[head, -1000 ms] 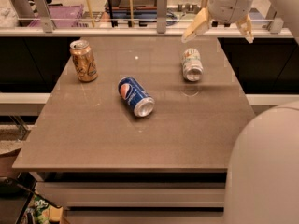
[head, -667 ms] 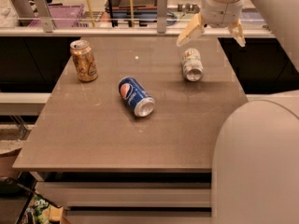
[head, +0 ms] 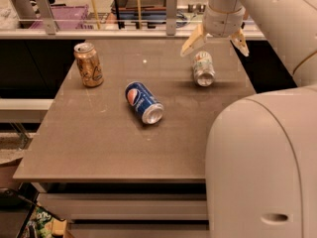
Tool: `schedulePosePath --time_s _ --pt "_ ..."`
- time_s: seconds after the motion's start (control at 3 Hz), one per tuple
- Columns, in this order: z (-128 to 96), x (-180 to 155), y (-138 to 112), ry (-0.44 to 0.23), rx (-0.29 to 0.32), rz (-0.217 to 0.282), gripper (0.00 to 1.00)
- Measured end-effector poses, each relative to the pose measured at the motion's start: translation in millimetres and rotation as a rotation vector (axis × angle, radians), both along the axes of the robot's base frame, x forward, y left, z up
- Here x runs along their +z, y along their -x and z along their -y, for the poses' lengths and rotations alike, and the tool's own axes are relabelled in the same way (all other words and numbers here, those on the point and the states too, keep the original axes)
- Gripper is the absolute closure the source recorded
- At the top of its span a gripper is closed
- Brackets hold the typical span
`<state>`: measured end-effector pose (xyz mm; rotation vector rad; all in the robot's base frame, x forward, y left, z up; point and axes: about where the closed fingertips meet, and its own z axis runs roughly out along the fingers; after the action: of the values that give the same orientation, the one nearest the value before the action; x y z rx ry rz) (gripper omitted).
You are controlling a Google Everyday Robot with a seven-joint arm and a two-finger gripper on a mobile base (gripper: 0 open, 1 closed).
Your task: Place 7up can upright
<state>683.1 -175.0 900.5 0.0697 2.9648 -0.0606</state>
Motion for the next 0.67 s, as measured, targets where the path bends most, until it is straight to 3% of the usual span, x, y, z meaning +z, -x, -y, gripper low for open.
schedulePosePath --time_s 0.67 --pt "-1.3 -24.4 -12.6 0.006 -0.013 -0.044 0.0"
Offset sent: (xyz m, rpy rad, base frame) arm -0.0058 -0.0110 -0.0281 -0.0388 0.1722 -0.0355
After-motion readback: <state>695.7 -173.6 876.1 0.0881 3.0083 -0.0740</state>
